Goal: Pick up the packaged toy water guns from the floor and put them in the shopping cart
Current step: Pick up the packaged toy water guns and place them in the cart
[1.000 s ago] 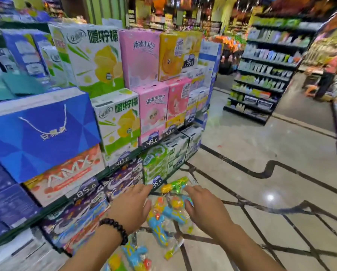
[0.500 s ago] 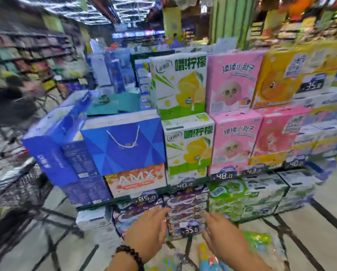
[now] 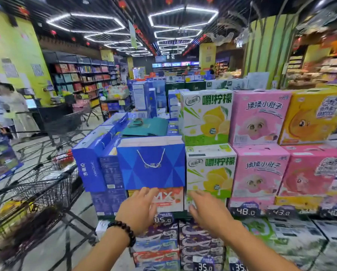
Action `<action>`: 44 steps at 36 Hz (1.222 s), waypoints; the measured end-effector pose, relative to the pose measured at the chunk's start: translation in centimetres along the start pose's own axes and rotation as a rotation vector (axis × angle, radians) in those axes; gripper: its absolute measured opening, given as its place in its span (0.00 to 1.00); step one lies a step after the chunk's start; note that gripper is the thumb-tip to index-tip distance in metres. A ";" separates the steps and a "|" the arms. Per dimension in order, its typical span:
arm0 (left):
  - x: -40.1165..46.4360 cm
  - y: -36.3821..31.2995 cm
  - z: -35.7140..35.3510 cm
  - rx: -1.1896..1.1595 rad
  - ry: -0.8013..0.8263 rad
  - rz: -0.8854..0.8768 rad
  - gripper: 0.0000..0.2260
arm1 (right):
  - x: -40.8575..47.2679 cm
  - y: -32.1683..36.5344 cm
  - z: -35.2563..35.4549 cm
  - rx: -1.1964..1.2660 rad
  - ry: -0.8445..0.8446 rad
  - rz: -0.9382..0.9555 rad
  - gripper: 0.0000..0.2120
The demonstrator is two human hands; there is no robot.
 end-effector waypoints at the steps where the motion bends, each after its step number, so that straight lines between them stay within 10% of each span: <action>1: 0.2 0.4 0.4 -0.002 -0.014 -0.007 0.20 | 0.4 0.4 0.4 0.004 -0.011 0.002 0.20; 25: 2.7 10.4 1.5 0.061 -0.108 -0.096 0.21 | 7.3 8.3 -2.8 -0.106 -0.081 -0.051 0.20; 44: -4.1 14.6 -21.6 -0.053 0.168 0.111 0.24 | 6.9 3.1 -24.7 -0.046 0.332 -0.055 0.25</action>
Point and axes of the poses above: each hand's wrist, its own x-axis towards the middle knuckle, its own z-axis out of the back of the hand, y = z × x, the point moved 1 cm from there along x, towards the middle knuckle, and after that the axes turned 3 degrees about z, right-handed, at the moved point
